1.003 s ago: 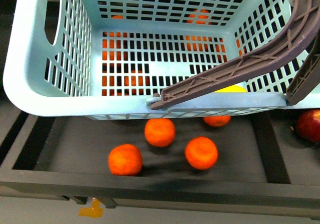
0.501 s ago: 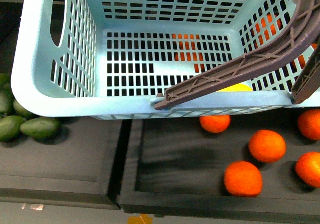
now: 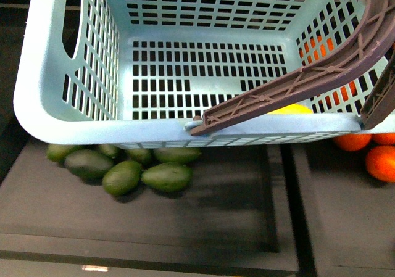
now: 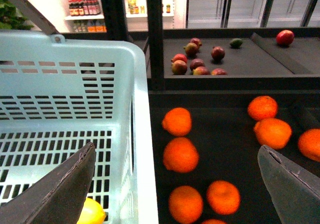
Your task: Pick mango and avocado into basket
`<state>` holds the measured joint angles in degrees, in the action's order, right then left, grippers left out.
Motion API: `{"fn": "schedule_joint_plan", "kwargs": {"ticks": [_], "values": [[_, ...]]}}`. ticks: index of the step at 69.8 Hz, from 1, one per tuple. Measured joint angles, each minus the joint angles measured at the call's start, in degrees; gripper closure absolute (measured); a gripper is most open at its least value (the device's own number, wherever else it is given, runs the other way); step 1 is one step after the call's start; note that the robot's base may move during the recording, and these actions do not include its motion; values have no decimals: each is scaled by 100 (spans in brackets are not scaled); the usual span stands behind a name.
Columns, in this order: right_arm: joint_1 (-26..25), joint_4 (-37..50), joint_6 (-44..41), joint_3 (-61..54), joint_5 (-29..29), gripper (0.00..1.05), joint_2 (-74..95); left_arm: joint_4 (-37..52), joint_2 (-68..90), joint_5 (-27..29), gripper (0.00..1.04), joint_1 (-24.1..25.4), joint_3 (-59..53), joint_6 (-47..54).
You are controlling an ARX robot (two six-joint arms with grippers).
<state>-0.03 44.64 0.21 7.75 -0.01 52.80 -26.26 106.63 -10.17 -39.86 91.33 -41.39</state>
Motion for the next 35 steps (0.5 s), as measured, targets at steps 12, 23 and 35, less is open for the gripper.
{"fn": "schedule_joint_plan", "kwargs": {"ticks": [12,23,35], "values": [[-2,-2,-2,-2,0,9,0,0,0,9,92,0,4,0],[0,-2,-2,-2,-2,9,-2,0,0,9,92,2,4,-4],[0,-2,-2,-2,-2,9,-2,0,0,11,92,0,4,-11]]}}
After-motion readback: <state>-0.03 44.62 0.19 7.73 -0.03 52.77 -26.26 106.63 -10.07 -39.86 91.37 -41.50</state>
